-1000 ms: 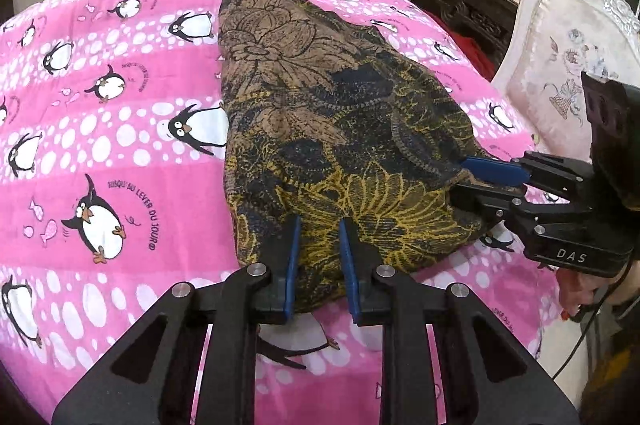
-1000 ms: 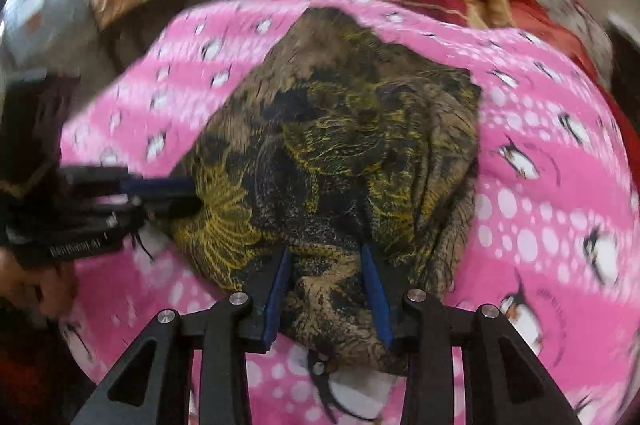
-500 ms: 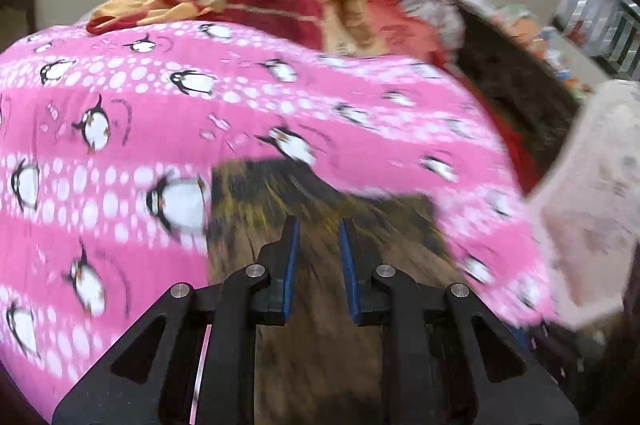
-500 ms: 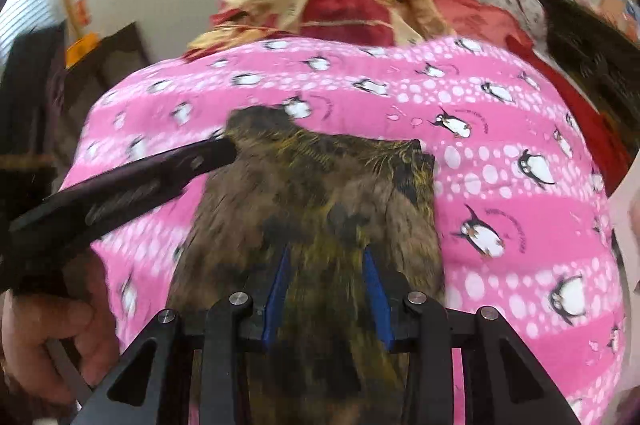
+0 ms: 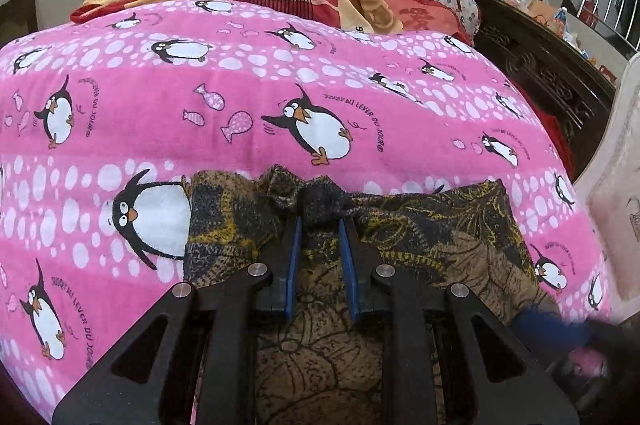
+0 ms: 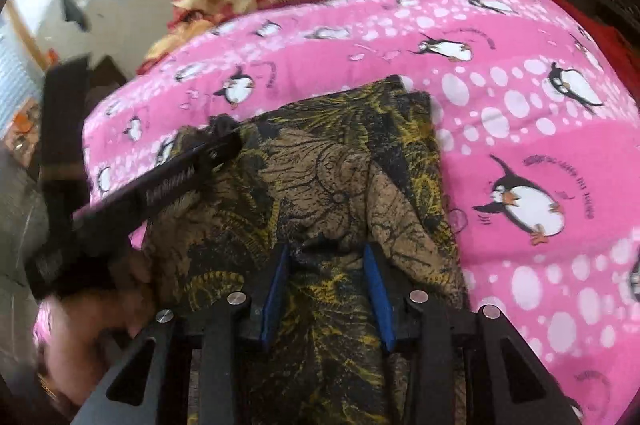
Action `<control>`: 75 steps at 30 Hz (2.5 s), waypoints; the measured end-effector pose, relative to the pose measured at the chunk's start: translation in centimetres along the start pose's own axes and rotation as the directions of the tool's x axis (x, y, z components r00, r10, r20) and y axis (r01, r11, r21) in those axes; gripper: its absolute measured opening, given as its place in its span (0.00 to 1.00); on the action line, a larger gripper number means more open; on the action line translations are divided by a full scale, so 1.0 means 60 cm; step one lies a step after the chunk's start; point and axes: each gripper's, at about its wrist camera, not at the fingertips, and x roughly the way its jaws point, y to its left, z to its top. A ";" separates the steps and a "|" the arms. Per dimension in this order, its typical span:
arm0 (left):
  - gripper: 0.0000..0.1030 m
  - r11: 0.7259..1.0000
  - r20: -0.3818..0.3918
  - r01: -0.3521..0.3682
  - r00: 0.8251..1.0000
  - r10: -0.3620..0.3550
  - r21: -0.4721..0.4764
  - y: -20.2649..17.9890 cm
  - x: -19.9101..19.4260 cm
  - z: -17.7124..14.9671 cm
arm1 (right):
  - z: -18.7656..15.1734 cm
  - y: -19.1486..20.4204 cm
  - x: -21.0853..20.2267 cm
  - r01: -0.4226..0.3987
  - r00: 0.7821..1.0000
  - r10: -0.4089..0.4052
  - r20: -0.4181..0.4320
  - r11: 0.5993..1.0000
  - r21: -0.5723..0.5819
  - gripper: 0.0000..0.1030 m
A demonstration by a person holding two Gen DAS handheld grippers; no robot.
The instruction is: Fold small clothes
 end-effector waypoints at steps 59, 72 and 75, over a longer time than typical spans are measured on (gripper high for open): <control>0.88 0.822 -0.218 0.562 0.794 -0.568 -0.095 0.067 -0.093 -0.112 | 0.021 -0.139 0.082 -0.645 0.759 0.649 -0.045 0.760 0.077 0.63; 0.88 0.879 -0.223 0.477 0.855 -0.469 -0.022 0.025 -0.089 -0.107 | 0.012 -0.115 0.082 -0.588 0.805 0.590 -0.068 0.808 0.041 0.72; 0.81 0.879 -0.186 0.469 0.859 -0.477 -0.088 0.036 -0.088 -0.106 | 0.016 -0.098 0.081 -0.576 0.813 0.575 -0.085 0.817 0.016 0.80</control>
